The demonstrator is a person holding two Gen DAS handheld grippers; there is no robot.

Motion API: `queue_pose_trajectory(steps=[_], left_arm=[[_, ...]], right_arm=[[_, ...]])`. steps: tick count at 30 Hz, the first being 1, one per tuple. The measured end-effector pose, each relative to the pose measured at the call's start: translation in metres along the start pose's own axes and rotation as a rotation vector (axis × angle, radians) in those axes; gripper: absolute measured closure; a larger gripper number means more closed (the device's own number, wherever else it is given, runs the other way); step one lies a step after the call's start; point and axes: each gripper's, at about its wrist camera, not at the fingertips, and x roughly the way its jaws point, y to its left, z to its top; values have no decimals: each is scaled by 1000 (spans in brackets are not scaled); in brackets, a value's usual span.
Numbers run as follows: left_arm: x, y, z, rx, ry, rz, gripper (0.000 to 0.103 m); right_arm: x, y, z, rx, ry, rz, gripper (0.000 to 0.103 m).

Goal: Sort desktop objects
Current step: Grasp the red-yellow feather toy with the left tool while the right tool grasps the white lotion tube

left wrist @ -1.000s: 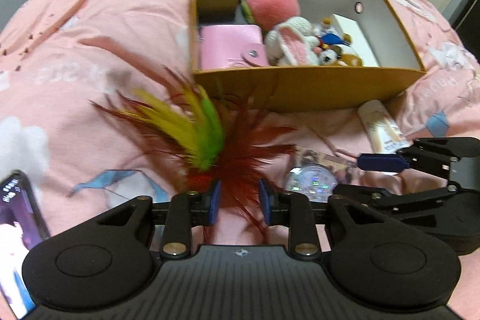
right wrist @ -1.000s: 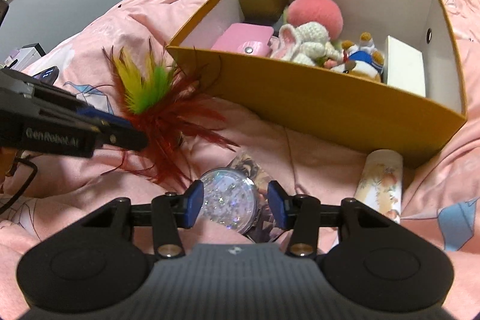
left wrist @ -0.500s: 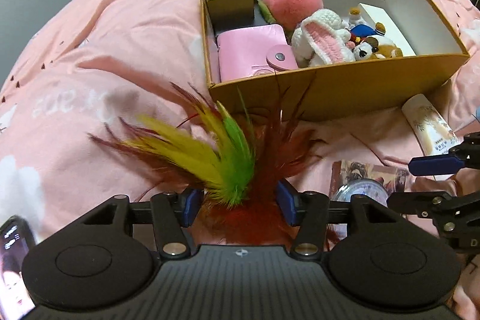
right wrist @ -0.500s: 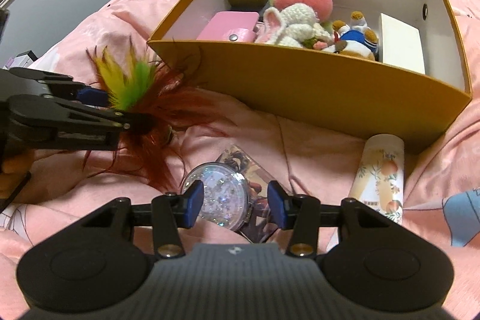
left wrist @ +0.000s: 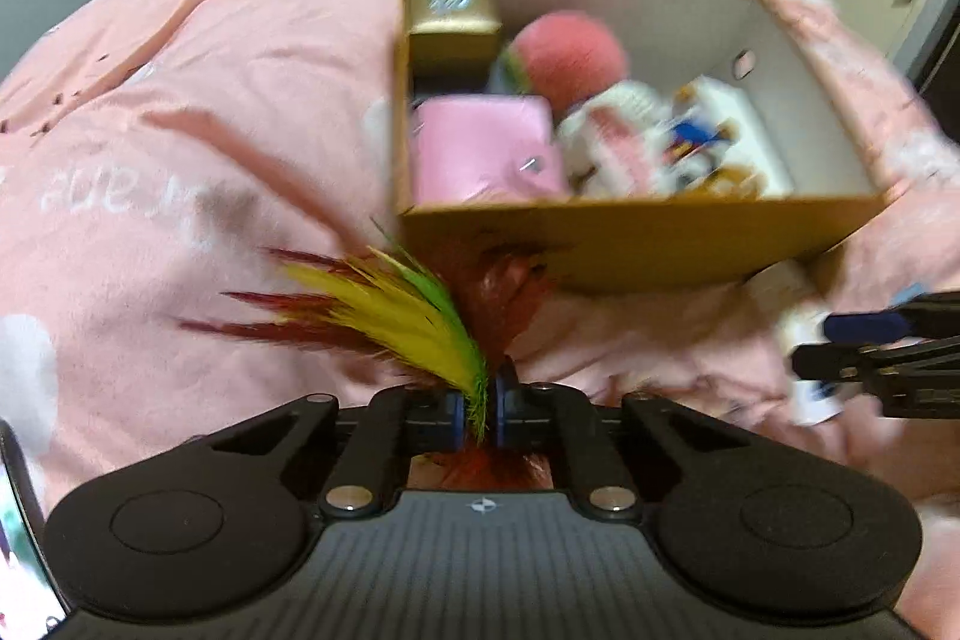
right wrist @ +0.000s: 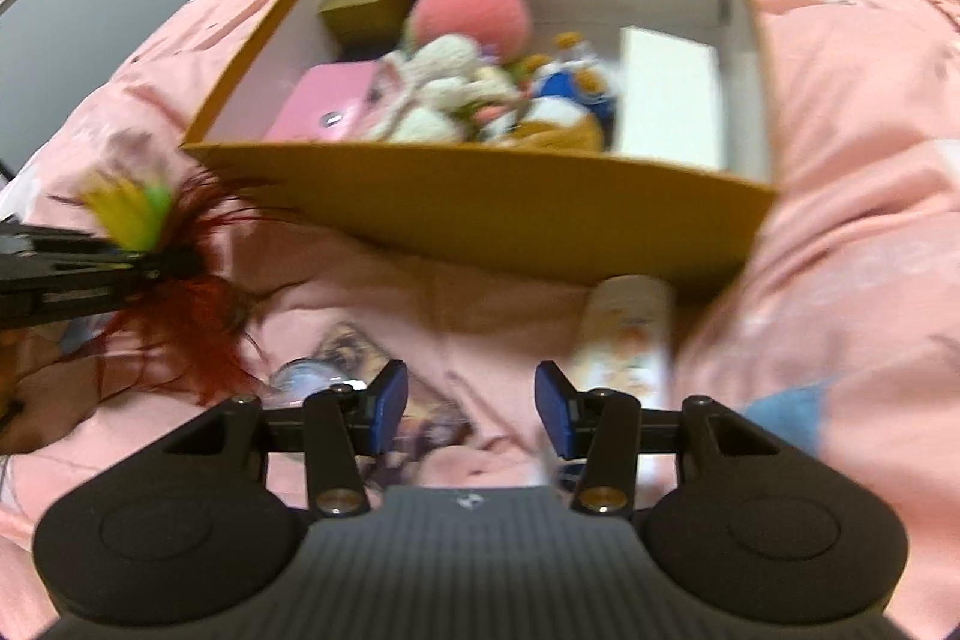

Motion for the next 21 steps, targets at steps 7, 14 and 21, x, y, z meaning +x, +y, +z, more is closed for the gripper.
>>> queue_pose_trajectory(steps=[7,14,21], left_arm=[[-17,-21,11,27,-83,-95,94],[-10,-31,16,32,-62,-108,94],[-13,-30,15,31,-70,-108,94]], right_arm=[[4,-32,-4,76,64,-102,56],[30,-37,-10,62,142,-88,55],[27,-36,-14,94,156,-39,76]])
